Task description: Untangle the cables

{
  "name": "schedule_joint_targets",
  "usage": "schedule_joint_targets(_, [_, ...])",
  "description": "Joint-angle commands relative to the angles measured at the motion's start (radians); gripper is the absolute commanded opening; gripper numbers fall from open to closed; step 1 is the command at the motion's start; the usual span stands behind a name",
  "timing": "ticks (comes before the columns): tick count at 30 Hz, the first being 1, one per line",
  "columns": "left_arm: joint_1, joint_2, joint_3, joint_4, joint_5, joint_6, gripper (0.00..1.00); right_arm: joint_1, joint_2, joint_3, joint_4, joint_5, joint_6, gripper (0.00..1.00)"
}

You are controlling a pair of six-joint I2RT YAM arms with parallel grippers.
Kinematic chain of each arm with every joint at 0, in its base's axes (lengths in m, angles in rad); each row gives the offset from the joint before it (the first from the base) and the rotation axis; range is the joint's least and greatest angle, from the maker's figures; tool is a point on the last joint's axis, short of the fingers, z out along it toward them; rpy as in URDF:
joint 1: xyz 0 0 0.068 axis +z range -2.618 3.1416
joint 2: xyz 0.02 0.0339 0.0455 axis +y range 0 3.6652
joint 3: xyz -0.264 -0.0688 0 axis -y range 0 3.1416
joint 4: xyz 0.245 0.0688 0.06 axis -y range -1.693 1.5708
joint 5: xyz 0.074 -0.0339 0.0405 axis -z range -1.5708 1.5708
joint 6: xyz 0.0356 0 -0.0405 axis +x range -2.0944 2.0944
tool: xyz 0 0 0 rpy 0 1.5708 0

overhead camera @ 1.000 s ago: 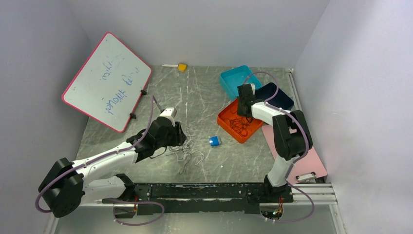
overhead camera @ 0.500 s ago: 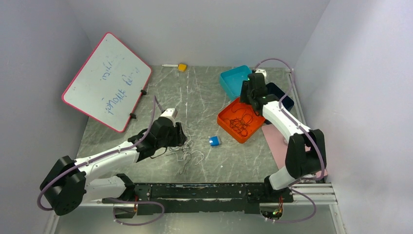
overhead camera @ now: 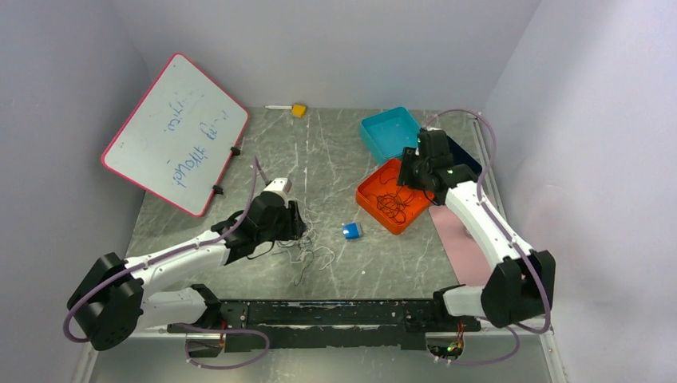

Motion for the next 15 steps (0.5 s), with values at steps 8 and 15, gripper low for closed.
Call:
schedule_joint_targets(8, [-0.007,0.026,0.026,0.034,0.028,0.001,0.50,-0.007,-0.130,-0.186,-0.046,-0.154,0.110,0.34])
schedule_joint_targets(15, [-0.007,0.015,0.015,0.040,0.027,-0.006,0.50,-0.008,-0.073,-0.259,0.112,-0.134,0.110,0.19])
